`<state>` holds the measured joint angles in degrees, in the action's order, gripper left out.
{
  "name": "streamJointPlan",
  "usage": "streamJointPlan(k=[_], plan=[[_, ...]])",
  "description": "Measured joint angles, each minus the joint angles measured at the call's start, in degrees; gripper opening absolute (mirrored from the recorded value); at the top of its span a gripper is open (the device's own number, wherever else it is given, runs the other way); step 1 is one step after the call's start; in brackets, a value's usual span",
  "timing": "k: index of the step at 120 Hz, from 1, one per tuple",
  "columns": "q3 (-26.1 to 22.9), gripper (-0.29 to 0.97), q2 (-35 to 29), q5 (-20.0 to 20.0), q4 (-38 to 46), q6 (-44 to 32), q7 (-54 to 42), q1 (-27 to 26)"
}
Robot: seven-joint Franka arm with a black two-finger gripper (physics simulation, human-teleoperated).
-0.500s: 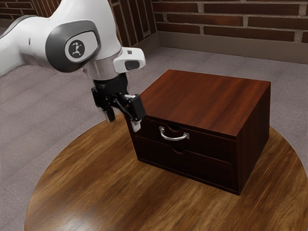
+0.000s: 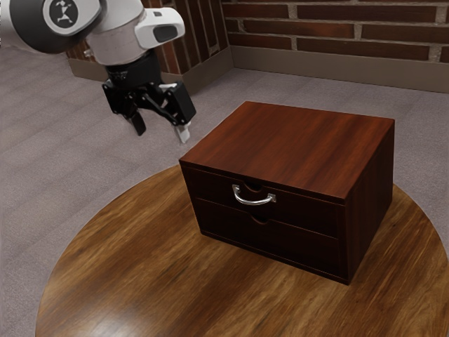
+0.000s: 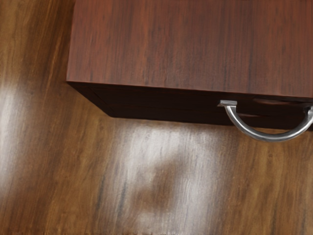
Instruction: Pull the drawer handle with one arm to open the drawer
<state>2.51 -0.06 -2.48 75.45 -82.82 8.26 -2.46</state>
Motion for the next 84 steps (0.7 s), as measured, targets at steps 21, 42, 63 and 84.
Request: streamJointPlan(k=[21, 42, 63, 84], plan=[[-1.6, 0.68, 1.4, 0.7, -0.4, 0.5, 15.4, 1.8], [-1.9, 0.68, 2.6, 2.3, -0.2, -1.9, 31.6, 0.9], [-1.8, 0.68, 5.1, 5.2, 0.4, -5.0, 43.9, -1.5], [-1.7, 0.68, 6.2, 6.9, 5.6, -12.4, 52.9, -2.5]])
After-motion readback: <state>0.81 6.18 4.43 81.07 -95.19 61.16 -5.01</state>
